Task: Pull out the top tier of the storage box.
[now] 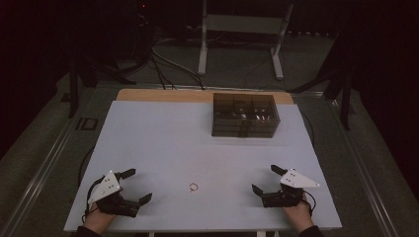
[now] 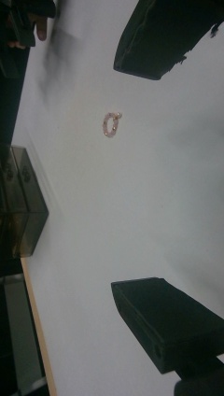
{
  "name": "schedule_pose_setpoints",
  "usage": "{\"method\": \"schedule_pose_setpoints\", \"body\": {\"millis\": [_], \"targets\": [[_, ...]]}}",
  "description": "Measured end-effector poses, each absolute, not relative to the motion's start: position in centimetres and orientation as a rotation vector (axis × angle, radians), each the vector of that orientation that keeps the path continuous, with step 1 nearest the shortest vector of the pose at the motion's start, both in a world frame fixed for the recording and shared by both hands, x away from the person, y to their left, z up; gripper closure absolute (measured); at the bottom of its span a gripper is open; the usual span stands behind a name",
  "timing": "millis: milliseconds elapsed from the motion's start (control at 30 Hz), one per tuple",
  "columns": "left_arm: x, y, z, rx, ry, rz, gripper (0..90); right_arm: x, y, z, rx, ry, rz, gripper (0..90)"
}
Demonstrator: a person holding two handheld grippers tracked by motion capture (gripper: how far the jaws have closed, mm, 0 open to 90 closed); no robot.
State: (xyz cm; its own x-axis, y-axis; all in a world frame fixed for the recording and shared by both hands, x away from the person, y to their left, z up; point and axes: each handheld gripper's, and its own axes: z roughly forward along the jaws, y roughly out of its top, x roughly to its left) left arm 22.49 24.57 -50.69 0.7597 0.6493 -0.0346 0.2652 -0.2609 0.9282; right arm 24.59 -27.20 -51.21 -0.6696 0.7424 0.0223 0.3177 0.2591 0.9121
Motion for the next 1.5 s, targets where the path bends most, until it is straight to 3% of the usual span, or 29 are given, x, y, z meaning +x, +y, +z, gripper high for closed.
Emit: {"method": "schedule_pose_setpoints", "body": {"millis": [1500], "targets": [[22.2,24.9,-50.4,1.815,0.725,0.451,0.0,23.5,-26.6,-49.9,0.868,2.18,1.374,0.0]]}}
